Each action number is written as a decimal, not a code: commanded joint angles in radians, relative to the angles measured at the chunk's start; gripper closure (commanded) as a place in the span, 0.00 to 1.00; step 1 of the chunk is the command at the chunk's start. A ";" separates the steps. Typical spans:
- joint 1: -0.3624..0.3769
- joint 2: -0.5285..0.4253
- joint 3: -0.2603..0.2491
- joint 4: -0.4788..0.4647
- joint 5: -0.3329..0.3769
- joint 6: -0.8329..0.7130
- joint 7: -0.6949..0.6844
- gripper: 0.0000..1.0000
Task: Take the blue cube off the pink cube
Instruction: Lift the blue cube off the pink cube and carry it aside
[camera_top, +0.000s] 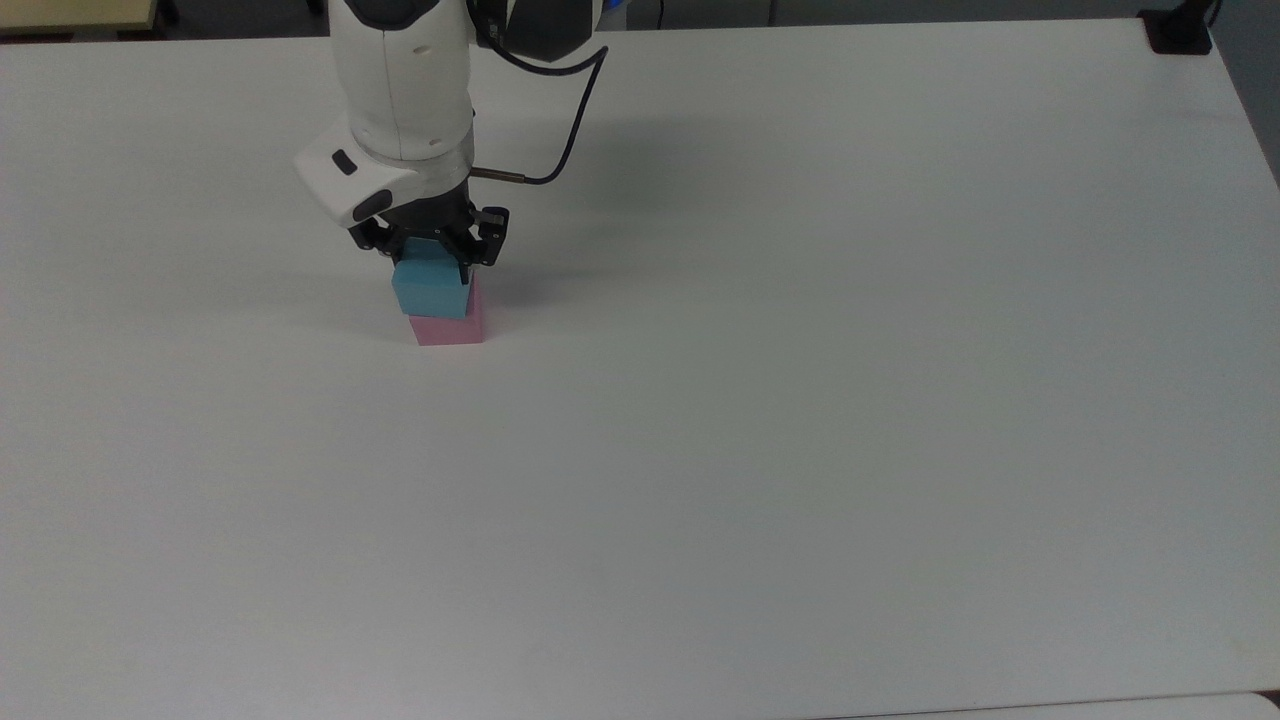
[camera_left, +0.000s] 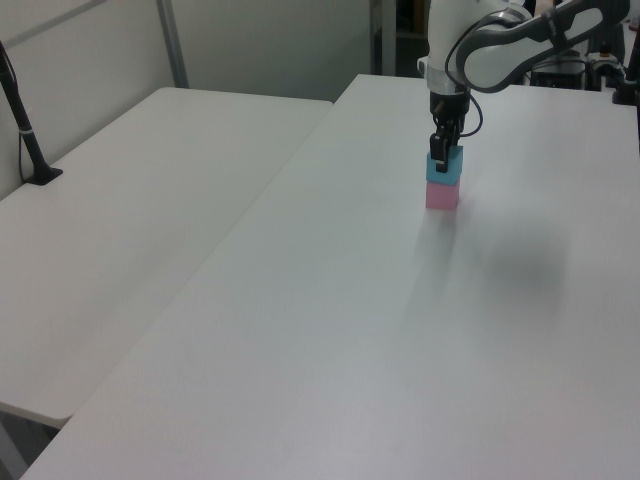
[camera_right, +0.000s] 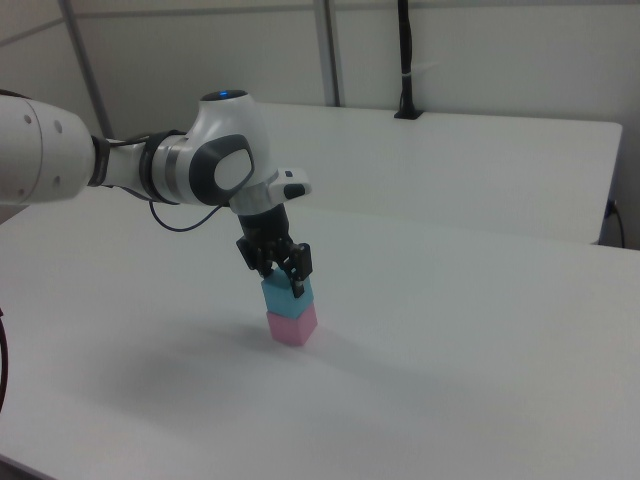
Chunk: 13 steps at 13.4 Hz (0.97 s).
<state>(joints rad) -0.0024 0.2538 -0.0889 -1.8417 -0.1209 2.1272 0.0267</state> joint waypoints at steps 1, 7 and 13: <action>0.016 -0.053 -0.037 -0.004 -0.006 0.008 -0.017 0.87; 0.009 -0.050 -0.216 0.036 0.004 0.005 -0.276 0.86; -0.007 0.044 -0.350 0.036 0.130 0.147 -0.573 0.81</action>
<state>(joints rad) -0.0120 0.2392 -0.4030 -1.8071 -0.0485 2.1857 -0.4500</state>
